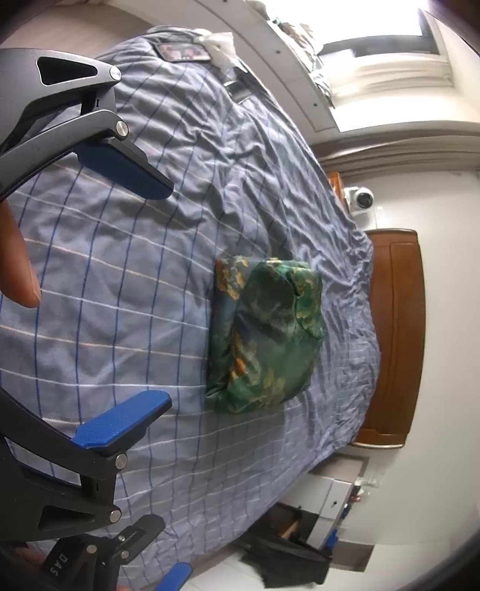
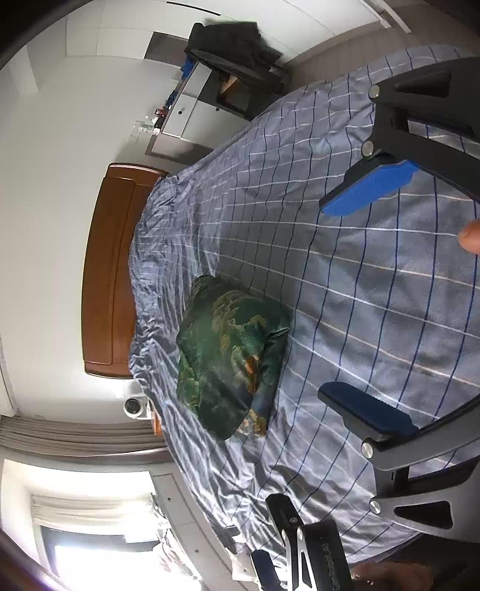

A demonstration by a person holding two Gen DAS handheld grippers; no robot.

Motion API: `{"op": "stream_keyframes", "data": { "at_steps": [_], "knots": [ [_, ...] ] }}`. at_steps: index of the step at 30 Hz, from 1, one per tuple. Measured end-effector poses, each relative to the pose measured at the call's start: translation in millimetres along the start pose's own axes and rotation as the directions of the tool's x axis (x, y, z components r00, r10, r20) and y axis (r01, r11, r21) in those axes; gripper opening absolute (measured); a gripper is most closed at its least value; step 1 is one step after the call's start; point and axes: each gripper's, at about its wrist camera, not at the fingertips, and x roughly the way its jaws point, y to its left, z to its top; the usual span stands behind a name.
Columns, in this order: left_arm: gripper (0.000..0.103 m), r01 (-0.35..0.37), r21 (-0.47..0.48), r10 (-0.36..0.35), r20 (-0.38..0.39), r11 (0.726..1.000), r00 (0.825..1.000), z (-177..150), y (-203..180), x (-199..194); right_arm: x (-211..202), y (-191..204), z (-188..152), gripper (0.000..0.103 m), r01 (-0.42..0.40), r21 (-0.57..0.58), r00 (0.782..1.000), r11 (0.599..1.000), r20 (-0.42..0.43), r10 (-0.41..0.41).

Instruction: Fold large clothes

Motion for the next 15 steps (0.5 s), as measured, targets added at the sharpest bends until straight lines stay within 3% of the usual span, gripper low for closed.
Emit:
{"op": "stream_keyframes", "data": {
  "at_steps": [15],
  "knots": [
    [0.103,-0.021,0.045,0.022,-0.035,0.999,0.999,-4.8,-3.1,-12.4,-10.0,13.9,4.3,0.093,-0.04,-0.009,0.998,0.999,-0.046,0.039]
  ]
}}
